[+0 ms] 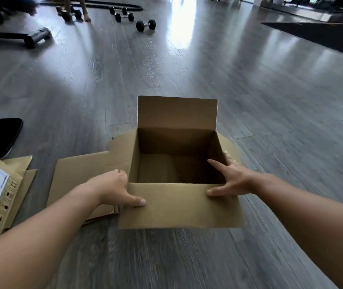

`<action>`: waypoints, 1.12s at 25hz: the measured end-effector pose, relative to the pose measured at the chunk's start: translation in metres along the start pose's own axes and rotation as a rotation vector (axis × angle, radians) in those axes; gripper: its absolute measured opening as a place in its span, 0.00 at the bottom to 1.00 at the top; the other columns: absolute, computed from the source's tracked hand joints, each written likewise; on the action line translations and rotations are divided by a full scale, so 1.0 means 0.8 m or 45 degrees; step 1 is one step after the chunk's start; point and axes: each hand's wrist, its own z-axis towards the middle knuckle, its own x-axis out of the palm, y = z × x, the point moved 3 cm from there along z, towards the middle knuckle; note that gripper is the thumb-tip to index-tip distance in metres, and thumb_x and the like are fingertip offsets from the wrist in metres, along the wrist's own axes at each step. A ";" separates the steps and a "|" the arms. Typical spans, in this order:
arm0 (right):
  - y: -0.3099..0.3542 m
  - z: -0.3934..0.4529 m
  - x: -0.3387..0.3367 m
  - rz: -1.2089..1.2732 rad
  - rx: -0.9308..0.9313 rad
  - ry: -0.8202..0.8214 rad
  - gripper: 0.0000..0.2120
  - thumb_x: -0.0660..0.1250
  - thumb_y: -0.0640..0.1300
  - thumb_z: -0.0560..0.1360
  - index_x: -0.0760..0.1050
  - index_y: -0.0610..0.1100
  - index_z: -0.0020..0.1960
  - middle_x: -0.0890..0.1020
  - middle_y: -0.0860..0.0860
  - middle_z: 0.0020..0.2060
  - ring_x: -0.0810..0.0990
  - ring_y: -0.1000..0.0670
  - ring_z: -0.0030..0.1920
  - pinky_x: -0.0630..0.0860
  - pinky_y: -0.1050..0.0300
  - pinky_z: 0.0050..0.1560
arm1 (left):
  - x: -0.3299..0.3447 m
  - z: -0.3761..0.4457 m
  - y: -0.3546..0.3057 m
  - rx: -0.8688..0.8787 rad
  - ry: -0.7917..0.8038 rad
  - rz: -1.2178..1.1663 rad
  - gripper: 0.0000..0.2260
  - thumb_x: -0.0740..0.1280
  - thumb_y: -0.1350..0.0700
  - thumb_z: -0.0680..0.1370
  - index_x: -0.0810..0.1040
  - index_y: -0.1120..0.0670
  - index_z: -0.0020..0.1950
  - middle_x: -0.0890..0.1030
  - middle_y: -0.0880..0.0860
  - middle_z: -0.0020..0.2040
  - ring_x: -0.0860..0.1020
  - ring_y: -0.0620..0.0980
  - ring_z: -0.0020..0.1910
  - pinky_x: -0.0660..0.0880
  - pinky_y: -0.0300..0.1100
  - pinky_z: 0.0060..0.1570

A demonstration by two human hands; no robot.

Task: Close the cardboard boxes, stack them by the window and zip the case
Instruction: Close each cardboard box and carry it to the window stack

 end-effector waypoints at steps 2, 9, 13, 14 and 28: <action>-0.011 0.004 0.010 0.088 -0.036 -0.064 0.67 0.69 0.84 0.49 0.38 0.69 0.78 0.32 0.51 0.79 0.43 0.37 0.80 0.55 0.36 0.76 | 0.006 0.009 -0.001 0.042 -0.071 -0.037 0.46 0.65 0.20 0.59 0.71 0.53 0.63 0.74 0.48 0.56 0.72 0.46 0.51 0.71 0.40 0.48; -0.057 0.019 0.014 0.294 0.053 -0.424 0.63 0.78 0.67 0.62 0.42 0.51 0.83 0.44 0.46 0.82 0.48 0.39 0.80 0.58 0.39 0.76 | 0.023 0.047 -0.043 0.032 -0.346 -0.211 0.50 0.66 0.32 0.73 0.46 0.59 0.81 0.52 0.59 0.81 0.58 0.58 0.79 0.63 0.52 0.73; -0.081 0.011 0.006 0.198 0.114 -0.512 0.53 0.74 0.66 0.69 0.48 0.52 0.83 0.50 0.41 0.81 0.53 0.36 0.79 0.60 0.37 0.75 | 0.020 0.060 -0.065 0.094 -0.420 -0.294 0.47 0.65 0.35 0.77 0.42 0.58 0.81 0.44 0.57 0.82 0.46 0.54 0.81 0.51 0.52 0.76; -0.078 0.009 0.002 0.145 0.080 -0.552 0.51 0.74 0.66 0.69 0.50 0.53 0.82 0.51 0.40 0.80 0.53 0.36 0.79 0.60 0.35 0.75 | 0.017 0.061 -0.063 0.097 -0.437 -0.287 0.47 0.65 0.35 0.76 0.43 0.57 0.81 0.44 0.56 0.82 0.45 0.53 0.81 0.51 0.52 0.76; 0.308 0.045 0.023 -0.026 -0.861 -0.609 0.37 0.71 0.57 0.75 0.62 0.49 0.79 0.60 0.41 0.79 0.57 0.41 0.79 0.58 0.48 0.77 | 0.028 -0.018 0.137 -0.241 -0.383 -0.092 0.38 0.62 0.40 0.79 0.53 0.58 0.80 0.54 0.56 0.81 0.51 0.51 0.80 0.60 0.52 0.75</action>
